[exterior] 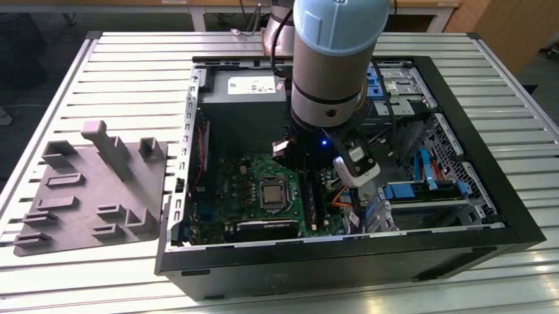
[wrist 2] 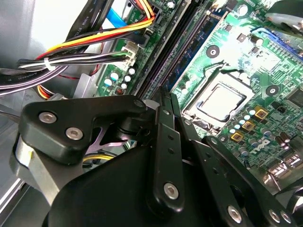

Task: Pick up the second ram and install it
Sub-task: 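Insert the second ram into the second slot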

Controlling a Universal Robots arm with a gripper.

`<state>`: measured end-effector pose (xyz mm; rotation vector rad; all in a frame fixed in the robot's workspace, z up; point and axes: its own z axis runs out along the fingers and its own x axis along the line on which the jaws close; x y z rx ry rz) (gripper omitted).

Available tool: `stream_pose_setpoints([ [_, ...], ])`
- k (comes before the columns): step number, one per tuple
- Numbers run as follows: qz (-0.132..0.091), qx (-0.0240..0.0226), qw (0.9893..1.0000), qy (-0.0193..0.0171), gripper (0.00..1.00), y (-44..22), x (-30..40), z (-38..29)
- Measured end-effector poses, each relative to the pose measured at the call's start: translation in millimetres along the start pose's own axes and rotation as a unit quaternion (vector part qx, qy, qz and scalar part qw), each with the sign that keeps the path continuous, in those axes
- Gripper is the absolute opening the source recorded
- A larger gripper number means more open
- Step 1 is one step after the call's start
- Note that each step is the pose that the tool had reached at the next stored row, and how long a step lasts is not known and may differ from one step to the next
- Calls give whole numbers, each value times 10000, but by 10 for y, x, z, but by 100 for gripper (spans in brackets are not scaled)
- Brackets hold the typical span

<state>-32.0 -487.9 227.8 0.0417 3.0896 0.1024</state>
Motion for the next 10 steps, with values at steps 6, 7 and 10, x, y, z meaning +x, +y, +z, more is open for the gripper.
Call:
stream_pose_setpoints([
  [6, 0, -1, 10000, 0, 12, -1, 3, 9],
  [7, 0, 0, 10000, 0, 12, -1, 3, 9],
  [10, 0, -2, 10000, -1, 12, 3, 4, 13],
])
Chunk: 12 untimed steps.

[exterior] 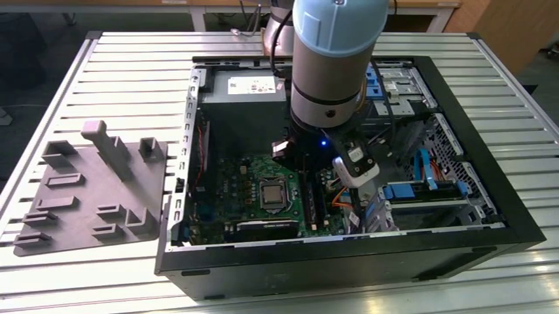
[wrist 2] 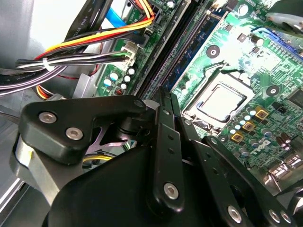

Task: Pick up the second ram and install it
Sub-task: 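Insert the second ram into the second slot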

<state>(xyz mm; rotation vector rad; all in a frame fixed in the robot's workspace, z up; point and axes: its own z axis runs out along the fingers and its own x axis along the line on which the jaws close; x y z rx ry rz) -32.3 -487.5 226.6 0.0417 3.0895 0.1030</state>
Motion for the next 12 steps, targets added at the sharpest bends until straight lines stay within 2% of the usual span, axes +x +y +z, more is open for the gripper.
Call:
stream_pose_setpoints([
  [12, 0, 2, 10000, 1, 12, 3, 2, 25],
])
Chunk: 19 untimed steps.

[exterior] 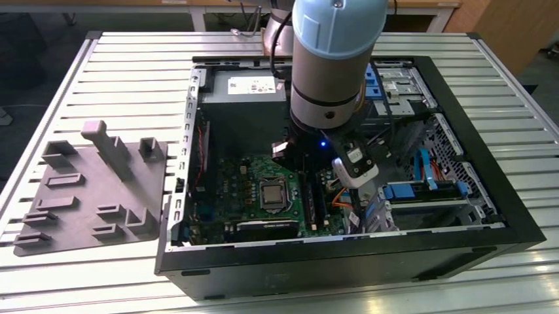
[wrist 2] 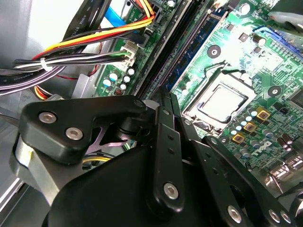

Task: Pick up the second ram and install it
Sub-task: 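Insert the second ram into the second slot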

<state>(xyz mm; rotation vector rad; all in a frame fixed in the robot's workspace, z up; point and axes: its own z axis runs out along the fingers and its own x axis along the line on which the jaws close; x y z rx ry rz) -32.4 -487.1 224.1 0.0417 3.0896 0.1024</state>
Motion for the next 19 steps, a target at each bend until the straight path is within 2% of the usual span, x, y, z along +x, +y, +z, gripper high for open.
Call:
stream_pose_setpoints([
  [12, -6, -1, 10000, 0, 12, 0, 1, 5],
  [19, -94, -6, 10000, 6, 12, 0, 1, 6],
])
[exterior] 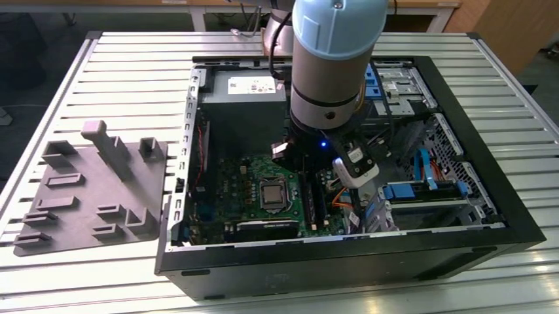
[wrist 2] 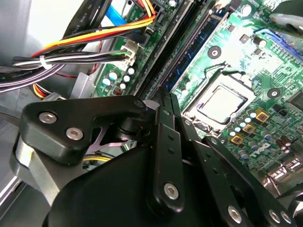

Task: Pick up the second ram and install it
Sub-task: 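Insert the second ram into the second slot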

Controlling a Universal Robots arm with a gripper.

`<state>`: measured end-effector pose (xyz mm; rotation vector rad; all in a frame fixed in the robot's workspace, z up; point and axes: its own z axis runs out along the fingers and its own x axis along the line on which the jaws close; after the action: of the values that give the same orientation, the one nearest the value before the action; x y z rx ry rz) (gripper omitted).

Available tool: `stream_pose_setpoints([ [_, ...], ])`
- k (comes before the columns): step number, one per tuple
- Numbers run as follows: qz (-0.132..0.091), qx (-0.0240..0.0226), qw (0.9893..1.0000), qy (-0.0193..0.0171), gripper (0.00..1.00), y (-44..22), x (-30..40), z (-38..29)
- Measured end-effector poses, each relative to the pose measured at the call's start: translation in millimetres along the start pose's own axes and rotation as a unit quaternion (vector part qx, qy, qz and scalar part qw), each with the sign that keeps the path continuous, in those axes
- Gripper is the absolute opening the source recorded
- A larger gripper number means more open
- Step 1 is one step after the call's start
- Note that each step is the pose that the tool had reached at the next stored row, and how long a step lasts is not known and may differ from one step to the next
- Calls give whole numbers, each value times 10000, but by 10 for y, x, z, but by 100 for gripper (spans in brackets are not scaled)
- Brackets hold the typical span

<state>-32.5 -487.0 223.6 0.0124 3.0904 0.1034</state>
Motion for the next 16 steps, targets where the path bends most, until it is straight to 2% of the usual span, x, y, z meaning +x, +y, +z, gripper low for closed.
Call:
stream_pose_setpoints([
  [16, -1, 2, 10000, 1, 12, -4, 3, 52],
])
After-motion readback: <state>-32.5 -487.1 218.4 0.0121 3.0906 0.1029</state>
